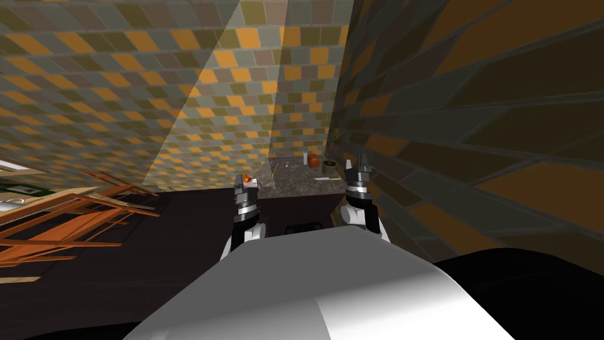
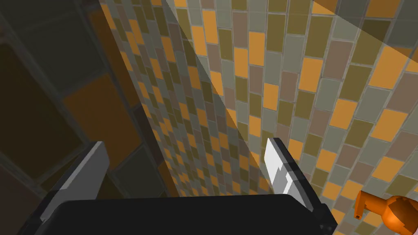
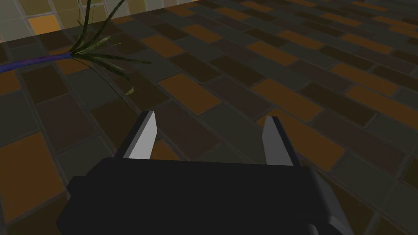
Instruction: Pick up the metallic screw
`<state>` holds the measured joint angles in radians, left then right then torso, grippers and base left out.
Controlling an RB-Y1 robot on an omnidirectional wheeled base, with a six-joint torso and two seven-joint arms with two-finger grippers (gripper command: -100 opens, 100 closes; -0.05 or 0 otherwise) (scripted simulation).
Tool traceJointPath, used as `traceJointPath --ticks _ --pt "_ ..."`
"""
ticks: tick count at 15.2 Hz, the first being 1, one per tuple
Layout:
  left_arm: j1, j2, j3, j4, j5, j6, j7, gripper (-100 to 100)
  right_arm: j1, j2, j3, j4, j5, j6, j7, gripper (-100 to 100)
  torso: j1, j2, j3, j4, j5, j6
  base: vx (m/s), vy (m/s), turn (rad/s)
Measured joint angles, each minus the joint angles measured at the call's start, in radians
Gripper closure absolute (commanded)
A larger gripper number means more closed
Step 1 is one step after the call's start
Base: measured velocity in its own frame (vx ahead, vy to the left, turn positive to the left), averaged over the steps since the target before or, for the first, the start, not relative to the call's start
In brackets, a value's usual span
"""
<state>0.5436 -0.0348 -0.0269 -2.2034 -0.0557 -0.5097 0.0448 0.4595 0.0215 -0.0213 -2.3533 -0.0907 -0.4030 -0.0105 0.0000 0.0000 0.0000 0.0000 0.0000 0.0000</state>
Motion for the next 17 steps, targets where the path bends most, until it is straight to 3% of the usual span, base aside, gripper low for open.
traceJointPath --ticks 10,17 --pt "0.0 0.0 0.0 0.0 0.0 0.0 0.0 0 0.001 -0.19 0.003 0.065 0.023 0.013 0.013 -100 0.003 0.0 0.0 0.0 0.001 0.0 0.001 0.038 0.06" --pt "0.0 0.0 0.0 0.0 0.0 0.0 0.0 0 -0.007 -0.34 0.015 0.178 0.061 0.016 0.037 -100 0.005 -0.001 0.0 0.0 0.001 -0.001 0.003 0.065 0.103"
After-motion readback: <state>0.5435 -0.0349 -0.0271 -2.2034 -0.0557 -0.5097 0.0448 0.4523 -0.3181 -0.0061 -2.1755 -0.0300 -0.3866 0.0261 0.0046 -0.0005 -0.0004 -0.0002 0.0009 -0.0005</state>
